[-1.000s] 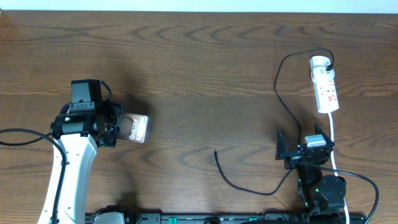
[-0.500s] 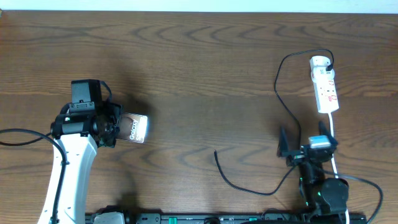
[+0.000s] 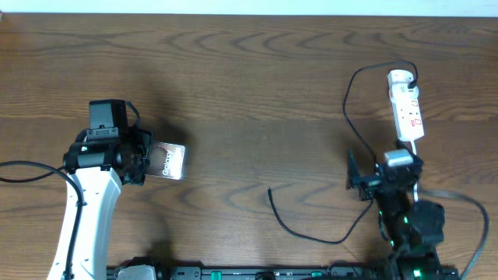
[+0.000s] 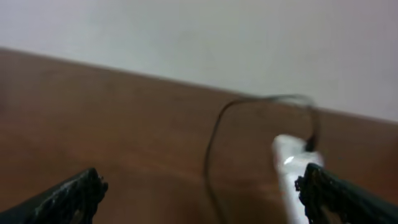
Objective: Plug charger to phone and switch on socket
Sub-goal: 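Move the right gripper toward the phone held by the left gripper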
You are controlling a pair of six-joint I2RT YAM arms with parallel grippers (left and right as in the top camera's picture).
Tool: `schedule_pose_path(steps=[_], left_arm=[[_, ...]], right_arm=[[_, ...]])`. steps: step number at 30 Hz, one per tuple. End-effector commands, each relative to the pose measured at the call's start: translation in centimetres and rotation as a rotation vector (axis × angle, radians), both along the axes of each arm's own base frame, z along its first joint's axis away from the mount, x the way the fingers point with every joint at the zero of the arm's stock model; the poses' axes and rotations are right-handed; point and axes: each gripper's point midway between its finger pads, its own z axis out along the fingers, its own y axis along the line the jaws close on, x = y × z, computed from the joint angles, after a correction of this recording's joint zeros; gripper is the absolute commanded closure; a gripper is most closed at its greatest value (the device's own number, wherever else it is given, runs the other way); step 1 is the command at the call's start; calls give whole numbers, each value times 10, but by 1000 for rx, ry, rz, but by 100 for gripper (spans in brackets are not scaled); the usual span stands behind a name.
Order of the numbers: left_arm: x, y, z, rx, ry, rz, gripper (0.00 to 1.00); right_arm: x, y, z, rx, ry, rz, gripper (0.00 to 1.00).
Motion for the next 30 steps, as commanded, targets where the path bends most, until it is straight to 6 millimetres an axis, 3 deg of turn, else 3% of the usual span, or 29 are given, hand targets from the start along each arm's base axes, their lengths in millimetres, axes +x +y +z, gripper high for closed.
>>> schedule_pose_path(steps=[1, 4, 7, 12, 16, 19, 23, 26, 30], left_arm=[[3, 5, 10, 26, -21, -3, 93], [3, 4, 9, 19, -21, -5, 93], [3, 1, 9, 5, -23, -11, 93], [3, 1, 9, 5, -22, -11, 93], [3, 1, 9, 5, -22, -11, 93], [3, 1, 9, 4, -22, -11, 93], [4, -4, 10, -22, -26, -21, 93], [6, -11, 11, -61, -39, -37, 93], [11, -23, 14, -127, -62, -61, 93]], right_arm=[[7, 29, -2, 110, 109, 141, 1], [15, 58, -7, 211, 243, 280, 1], [25, 90, 0, 320, 370, 451, 1], [29, 152, 40, 575, 591, 944, 1], [27, 171, 65, 721, 728, 1304, 1], [56, 183, 52, 824, 882, 1235, 1], [85, 198, 8, 901, 979, 1075, 1], [86, 213, -16, 911, 1036, 1052, 1], [67, 241, -26, 865, 1065, 1172, 1]])
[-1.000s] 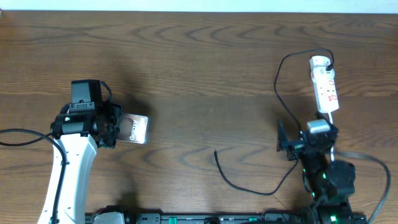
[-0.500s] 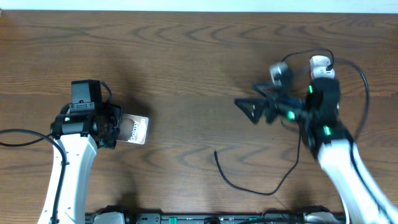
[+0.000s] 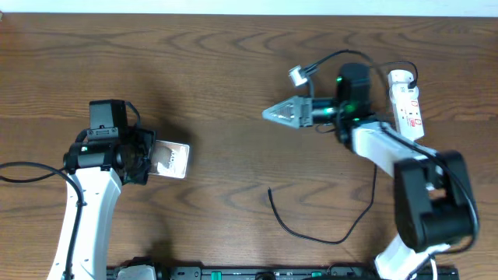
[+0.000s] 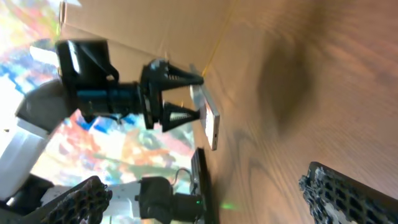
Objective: Plug charger to phone and switch on socket
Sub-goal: 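Move the right gripper toward the phone held by the left gripper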
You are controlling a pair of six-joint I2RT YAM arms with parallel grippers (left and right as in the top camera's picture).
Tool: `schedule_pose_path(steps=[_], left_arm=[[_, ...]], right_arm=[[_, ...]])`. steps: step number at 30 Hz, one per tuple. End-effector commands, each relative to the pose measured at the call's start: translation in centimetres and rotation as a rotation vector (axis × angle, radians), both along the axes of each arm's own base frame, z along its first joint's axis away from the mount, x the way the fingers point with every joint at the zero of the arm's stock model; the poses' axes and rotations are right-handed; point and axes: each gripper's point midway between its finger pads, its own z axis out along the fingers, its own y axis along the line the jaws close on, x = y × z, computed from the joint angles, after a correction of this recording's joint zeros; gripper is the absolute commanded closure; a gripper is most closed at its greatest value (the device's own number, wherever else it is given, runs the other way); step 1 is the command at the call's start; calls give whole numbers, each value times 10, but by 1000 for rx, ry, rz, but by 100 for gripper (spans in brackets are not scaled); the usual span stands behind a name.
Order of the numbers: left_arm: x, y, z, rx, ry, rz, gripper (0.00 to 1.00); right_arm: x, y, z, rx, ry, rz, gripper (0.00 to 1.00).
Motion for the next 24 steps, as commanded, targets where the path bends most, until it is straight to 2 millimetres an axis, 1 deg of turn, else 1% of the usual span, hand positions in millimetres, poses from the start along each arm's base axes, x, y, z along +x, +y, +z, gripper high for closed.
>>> schedule_pose_path(steps=[1, 2, 6, 9, 13, 21, 24], left_arm=[[9, -14, 13, -78, -52, -37, 93], [10, -17, 14, -96, -58, -44, 93], [11, -26, 16, -155, -65, -49, 93], [11, -35, 19, -213, -66, -48, 93], [10, -41, 20, -272, -57, -4, 93], [10, -50, 23, -394, -23, 145, 93], [9, -59, 27, -477, 0, 206, 93]], right_arm=[[-21, 26, -1, 11, 40, 98, 1], [-25, 33, -3, 11, 28, 112, 1], [-41, 58, 3, 28, -47, 164, 1], [-48, 70, 5, 32, -75, 178, 1], [-50, 80, 3, 20, -80, 161, 1], [-48, 88, 0, 8, -117, 128, 1], [-51, 97, -1, 1, -147, 117, 1]])
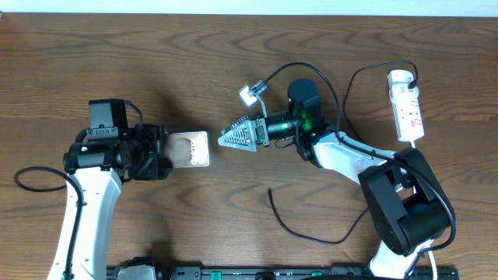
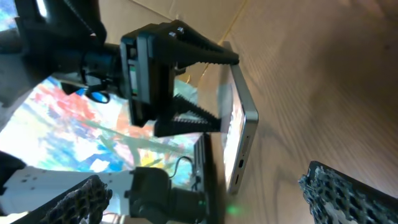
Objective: Plug charger to phone and switch on socket
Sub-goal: 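Move the right gripper toward the phone held by the left gripper, then close the right gripper on the phone's side edge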
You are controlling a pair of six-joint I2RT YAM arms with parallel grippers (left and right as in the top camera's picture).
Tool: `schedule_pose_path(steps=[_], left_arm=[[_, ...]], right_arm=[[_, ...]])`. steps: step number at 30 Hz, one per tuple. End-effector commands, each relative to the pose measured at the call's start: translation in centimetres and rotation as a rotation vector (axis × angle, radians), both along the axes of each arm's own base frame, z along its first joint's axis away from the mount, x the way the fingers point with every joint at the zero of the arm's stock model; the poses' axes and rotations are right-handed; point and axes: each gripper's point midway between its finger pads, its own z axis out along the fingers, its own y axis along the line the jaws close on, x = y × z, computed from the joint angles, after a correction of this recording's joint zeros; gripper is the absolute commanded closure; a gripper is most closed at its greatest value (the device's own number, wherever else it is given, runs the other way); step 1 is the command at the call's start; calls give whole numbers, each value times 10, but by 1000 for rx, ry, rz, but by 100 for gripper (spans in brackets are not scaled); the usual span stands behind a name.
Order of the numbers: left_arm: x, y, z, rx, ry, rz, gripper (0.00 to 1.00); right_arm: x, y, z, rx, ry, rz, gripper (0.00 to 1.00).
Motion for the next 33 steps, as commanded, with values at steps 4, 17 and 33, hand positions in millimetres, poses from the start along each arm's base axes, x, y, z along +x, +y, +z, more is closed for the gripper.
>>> schedule_pose_path(steps=[4, 17, 33], left_arm=[[5, -20, 20, -179, 7, 74, 93], [2, -36, 23, -215, 9, 23, 93], [-1, -50, 23, -217, 10, -21, 93]], right_arm=[[-8, 24, -2, -8, -75, -20, 1], [-23, 45, -5, -21, -88, -15, 8], [-32, 54, -6, -25, -92, -5, 29]])
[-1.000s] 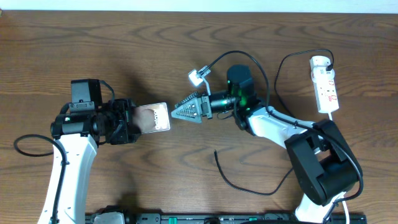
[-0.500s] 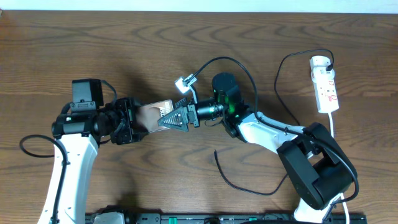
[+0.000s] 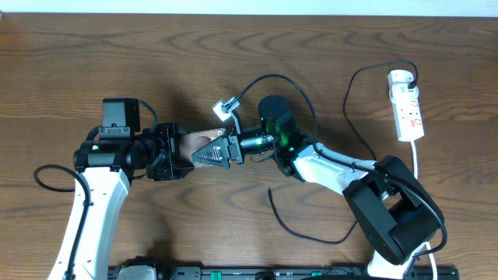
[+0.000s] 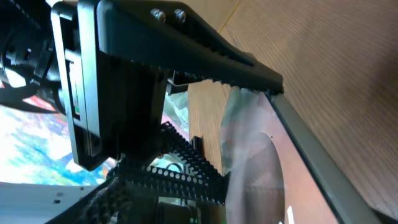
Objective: Plug charger to phone and switch on socket
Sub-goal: 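Close the right gripper on the phone's side edge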
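Note:
The phone (image 3: 187, 144) is held off the table at centre left, with my left gripper (image 3: 175, 150) shut on it. The right wrist view is filled by the phone's screen (image 4: 261, 168) and the left gripper's toothed fingers (image 4: 186, 43) clamped on it. My right gripper (image 3: 205, 151) points left, right at the phone's free end; its jaws stand wide and hold nothing. The black charger cable (image 3: 311, 233) lies on the table, its free plug end (image 3: 271, 191) below the right arm. The white socket strip (image 3: 405, 105) lies at the far right.
The charger cable runs in a loop from the strip's far end (image 3: 401, 74) down across the right part of the wooden table (image 3: 233, 47). A black lead (image 3: 43, 175) from my left arm curls at the left edge.
My right gripper has moved further left, from just short of the phone to right at its end. My left gripper has carried the phone a little to the right.
First my right gripper was low at the front right near the socket strip, while the left held the phone at the left. Then the right arm stretched across mid-table, pointing left. Both grippers came closer at each moment, and now they meet at the phone.

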You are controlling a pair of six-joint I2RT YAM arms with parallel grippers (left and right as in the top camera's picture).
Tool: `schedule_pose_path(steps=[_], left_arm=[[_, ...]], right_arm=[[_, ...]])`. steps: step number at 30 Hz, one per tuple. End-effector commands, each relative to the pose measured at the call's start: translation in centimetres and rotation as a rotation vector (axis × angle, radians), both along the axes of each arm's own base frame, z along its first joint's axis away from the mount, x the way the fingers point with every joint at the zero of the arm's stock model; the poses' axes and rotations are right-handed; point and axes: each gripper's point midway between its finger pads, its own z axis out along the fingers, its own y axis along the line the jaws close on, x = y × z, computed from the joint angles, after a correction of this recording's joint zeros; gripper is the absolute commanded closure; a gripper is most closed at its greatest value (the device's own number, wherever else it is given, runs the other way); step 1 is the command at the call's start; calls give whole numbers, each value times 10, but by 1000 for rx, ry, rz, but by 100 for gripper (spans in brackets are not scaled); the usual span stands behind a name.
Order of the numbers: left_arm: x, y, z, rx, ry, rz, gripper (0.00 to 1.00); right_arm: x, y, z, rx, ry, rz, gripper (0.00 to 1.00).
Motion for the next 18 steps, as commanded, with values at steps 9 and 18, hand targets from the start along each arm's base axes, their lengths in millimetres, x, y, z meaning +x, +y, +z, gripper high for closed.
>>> schedule_pose_path(steps=[9, 18], left_arm=[[5, -4, 13, -25, -32, -3, 93], [5, -4, 13, -25, -32, -4, 93]], right_arm=[[0, 4, 1, 5, -22, -2, 50], [-2, 5, 1, 5, -23, 2, 57]])
